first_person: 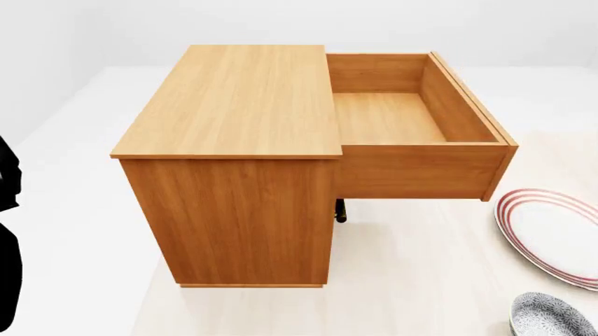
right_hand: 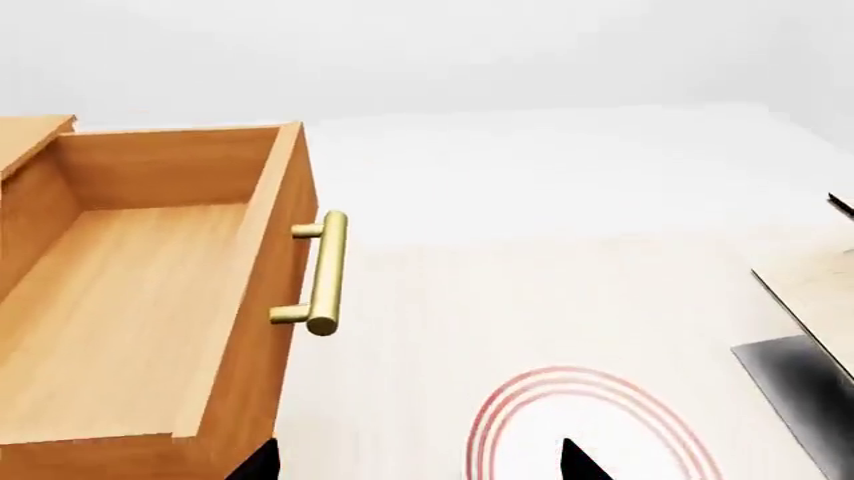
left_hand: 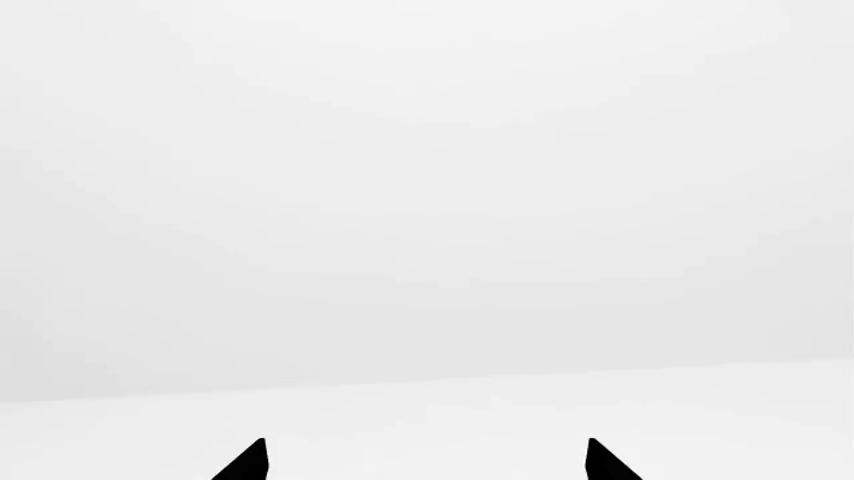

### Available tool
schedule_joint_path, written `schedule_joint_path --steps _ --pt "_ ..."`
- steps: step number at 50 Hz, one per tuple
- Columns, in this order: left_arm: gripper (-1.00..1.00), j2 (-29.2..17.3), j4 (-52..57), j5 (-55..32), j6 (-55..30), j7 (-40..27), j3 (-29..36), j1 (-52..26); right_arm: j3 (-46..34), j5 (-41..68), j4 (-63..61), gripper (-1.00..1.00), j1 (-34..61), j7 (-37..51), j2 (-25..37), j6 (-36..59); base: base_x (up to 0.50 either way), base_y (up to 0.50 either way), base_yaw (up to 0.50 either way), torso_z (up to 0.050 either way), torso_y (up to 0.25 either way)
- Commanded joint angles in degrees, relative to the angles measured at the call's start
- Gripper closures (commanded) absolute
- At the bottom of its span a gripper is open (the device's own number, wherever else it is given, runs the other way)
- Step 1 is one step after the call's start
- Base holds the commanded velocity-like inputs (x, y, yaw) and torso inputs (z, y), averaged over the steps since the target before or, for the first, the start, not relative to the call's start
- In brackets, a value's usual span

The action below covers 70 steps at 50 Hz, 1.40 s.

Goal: Open the top drawer of the cabinet and put the bowl in it.

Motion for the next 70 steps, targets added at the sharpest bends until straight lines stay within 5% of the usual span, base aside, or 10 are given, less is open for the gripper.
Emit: schedule_joint_path --steps 1,12,37,70 --pt "-1.00 0.0 0.0 0.0 0.0 0.0 0.1 -0.1 21.7 4.5 -9.2 -1.00 -34.7 2.3 4.6 1.7 0.00 0.00 0.00 0.000 0.000" --pt "-1.00 0.0 0.0 0.0 0.1 -0.1 0.3 0.0 34.2 -3.7 -13.4 -1.00 -52.9 -4.4 0.8 3.3 0.00 0.00 0.00 0.000 0.000" --pt "-1.00 -0.1 0.0 0.0 0.1 -0.1 0.6 0.0 26.0 -18.5 -11.7 -1.00 -66.3 -13.4 1.9 -6.2 0.00 0.00 0.00 0.000 0.000" --pt "-1.00 -0.1 0.0 0.0 0.4 0.0 0.9 0.1 -8.4 -34.2 5.4 -1.00 -41.5 -17.3 -6.3 -15.3 0.00 0.00 0.00 0.000 0.000"
